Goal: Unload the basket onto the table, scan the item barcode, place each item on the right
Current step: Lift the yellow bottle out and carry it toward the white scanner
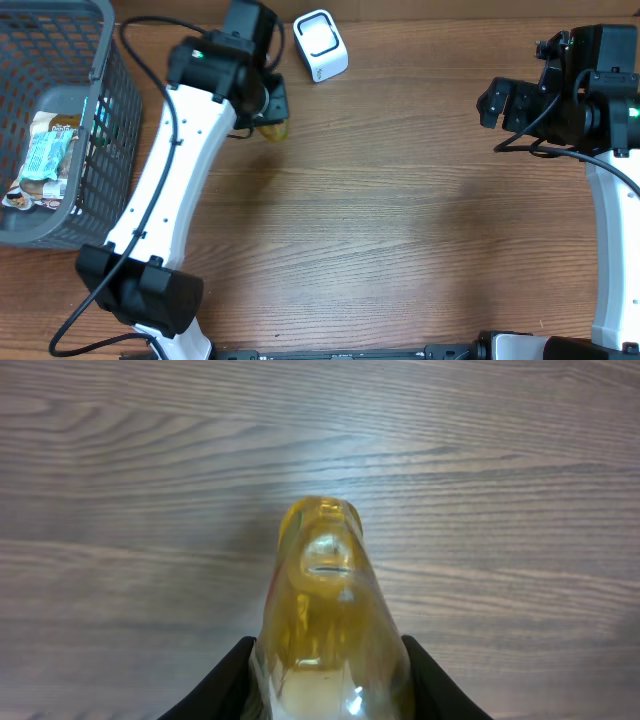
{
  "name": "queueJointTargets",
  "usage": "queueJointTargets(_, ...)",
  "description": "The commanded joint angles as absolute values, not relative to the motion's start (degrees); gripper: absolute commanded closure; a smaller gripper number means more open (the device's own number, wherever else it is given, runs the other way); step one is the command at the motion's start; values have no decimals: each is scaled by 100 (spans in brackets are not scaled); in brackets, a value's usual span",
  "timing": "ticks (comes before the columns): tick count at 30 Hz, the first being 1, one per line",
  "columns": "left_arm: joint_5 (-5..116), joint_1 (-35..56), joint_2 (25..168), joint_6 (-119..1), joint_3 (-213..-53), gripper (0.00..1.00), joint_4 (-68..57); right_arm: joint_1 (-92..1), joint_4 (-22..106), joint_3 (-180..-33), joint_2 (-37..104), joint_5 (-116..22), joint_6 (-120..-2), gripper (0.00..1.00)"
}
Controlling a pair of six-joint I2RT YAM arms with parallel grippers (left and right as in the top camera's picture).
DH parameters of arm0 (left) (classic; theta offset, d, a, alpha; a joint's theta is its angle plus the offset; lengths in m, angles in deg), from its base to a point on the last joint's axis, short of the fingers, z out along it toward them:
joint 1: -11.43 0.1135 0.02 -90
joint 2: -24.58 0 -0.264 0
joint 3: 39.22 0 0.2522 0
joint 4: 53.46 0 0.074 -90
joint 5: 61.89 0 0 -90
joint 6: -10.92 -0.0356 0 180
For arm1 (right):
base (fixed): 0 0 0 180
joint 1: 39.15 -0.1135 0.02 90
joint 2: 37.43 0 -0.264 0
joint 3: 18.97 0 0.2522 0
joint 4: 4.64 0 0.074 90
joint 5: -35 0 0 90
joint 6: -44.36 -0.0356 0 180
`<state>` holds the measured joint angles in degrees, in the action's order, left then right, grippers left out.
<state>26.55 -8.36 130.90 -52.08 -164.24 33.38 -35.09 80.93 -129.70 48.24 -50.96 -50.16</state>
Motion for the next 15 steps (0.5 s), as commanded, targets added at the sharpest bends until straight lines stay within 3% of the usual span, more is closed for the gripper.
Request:
queueJointTargets(1, 2546, -995, 13099, -4882, -16044, 82, 3011, -3498, 8082, -13094, 4752, -5151, -5031, 0)
queueJointTargets(15, 2530, -1164, 13114, -4578, -15222, 79, 2165, -3498, 8082, -13094, 4752, -5151, -5031, 0)
